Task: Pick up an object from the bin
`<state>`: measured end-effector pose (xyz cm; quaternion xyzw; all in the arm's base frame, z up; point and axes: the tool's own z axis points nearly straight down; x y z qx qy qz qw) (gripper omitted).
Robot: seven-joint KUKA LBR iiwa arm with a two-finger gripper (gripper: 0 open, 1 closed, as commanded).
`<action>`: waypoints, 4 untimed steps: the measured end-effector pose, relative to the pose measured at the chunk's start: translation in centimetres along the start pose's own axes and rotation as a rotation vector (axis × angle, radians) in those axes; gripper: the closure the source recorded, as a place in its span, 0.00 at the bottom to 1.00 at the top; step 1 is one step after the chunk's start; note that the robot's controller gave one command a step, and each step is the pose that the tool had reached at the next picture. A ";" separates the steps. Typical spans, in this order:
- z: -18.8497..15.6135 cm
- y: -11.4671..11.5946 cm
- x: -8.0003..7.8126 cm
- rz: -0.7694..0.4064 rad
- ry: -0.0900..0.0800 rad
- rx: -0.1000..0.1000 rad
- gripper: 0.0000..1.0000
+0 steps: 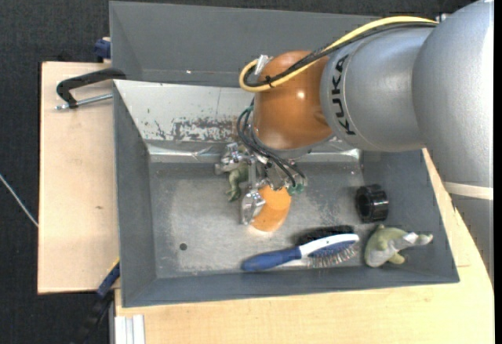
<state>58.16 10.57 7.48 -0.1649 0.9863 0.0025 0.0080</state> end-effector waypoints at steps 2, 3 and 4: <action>0.0 -6.4 1.4 0.040 0.003 0.002 1.00; -3.9 -6.3 1.1 0.041 0.006 0.003 1.00; -5.0 -6.3 0.9 0.043 0.009 0.003 1.00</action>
Offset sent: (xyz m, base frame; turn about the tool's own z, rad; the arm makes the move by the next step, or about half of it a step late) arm 0.0032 -0.0670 -0.0048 0.0386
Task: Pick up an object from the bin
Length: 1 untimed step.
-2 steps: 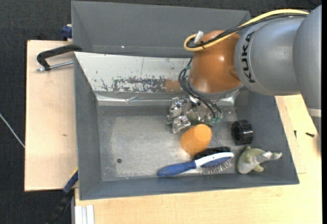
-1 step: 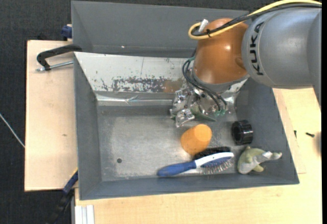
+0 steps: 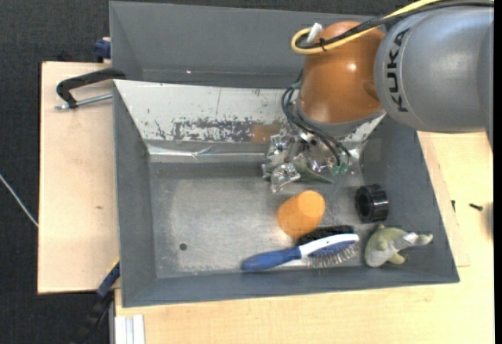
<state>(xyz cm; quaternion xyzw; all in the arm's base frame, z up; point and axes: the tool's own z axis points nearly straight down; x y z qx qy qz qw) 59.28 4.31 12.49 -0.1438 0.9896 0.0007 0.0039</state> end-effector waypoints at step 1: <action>-5.4 0.1 -0.3 0.000 -0.004 0.002 1.00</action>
Offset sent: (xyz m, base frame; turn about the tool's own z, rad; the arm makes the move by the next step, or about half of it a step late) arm -0.0001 0.0000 0.0494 0.0000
